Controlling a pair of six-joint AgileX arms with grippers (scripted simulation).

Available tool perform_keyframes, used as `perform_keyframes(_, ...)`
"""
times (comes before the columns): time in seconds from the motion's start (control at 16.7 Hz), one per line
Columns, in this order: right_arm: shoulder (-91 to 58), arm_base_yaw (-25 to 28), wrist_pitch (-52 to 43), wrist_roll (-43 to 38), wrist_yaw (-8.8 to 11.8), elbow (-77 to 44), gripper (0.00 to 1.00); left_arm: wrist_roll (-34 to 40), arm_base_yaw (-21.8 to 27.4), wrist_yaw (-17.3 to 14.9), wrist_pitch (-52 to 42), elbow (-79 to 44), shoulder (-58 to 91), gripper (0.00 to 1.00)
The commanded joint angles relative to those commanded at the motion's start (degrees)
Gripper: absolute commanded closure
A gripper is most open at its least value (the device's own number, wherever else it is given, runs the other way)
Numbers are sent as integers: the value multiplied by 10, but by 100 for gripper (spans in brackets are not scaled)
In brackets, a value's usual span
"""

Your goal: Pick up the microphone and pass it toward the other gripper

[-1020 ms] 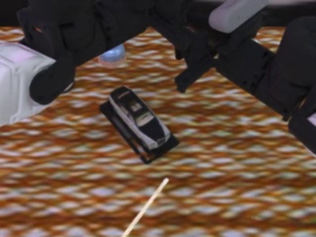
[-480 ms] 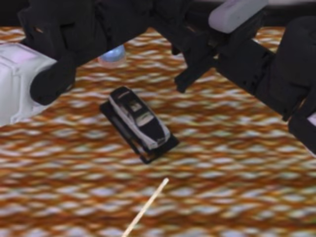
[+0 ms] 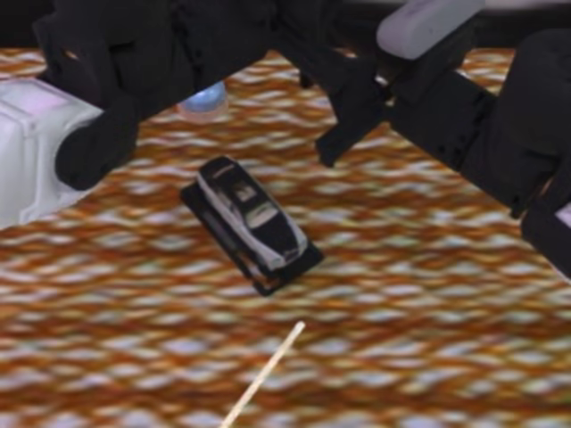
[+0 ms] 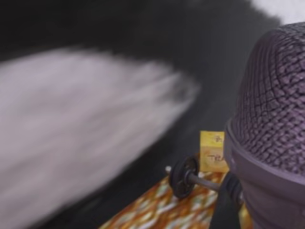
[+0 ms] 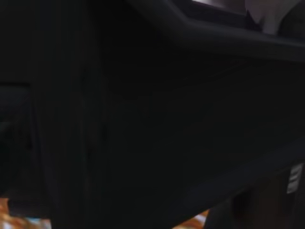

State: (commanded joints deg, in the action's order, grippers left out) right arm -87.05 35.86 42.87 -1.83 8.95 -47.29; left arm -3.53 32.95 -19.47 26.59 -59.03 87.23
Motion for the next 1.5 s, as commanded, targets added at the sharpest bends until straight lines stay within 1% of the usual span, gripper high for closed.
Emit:
perform_keyframes(0.3,0,0,0,0,0,0,2,0,0,0,0,0,0,100)
perform_keyframes(0.36,0,0,0,0,0,0,0,0,0,0,0,0,0,100)
perform_keyframes(0.78,0,0,0,0,0,0,0,0,0,0,0,0,0,100)
perform_keyframes(0.84,-6,-3,0,3,-4,5,0,-4,0,6,-1,-6,-4,100)
perform_keyframes(0.9,-4,-3,-1,3,-3,7,0,-4,-2,5,-1,-5,-4,100)
perform_keyframes(1.02,18,-6,-5,4,2,27,0,-2,-14,-7,-3,2,-11,100)
perform_keyframes(1.38,151,-22,-28,3,22,133,0,-5,-87,-69,-8,36,-52,100)
perform_keyframes(1.5,159,-23,-29,3,24,141,0,-5,-94,-75,-9,40,-55,100)
